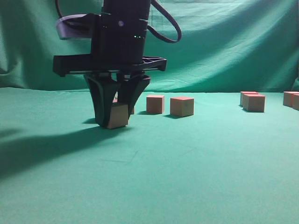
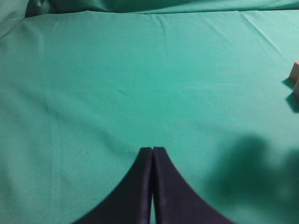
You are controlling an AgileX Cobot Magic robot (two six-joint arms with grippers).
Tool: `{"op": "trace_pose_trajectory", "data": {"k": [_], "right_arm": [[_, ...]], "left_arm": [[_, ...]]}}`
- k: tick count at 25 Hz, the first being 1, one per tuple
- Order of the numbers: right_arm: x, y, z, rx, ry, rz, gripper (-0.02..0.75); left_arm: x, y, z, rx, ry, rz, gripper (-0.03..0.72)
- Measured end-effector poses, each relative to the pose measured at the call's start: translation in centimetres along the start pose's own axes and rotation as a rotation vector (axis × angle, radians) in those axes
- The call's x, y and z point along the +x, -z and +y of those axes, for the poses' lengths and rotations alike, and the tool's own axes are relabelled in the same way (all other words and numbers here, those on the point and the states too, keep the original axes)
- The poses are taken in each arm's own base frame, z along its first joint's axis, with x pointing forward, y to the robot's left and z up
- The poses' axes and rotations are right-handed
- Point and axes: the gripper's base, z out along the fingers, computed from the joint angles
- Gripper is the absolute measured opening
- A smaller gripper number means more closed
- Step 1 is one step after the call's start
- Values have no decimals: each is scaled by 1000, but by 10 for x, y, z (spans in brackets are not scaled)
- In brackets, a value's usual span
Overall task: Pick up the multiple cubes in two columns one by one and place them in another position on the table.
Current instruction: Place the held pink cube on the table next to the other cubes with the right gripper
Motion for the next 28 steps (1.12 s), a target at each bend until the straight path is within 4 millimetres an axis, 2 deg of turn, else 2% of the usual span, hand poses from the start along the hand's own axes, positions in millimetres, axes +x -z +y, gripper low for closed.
{"op": "trace_pose_trajectory", "data": {"k": [28], "right_arm": [[-4,-3,-3,35,-2,-37,262]], "left_arm": [[0,0,0,0,0,0,0]]}}
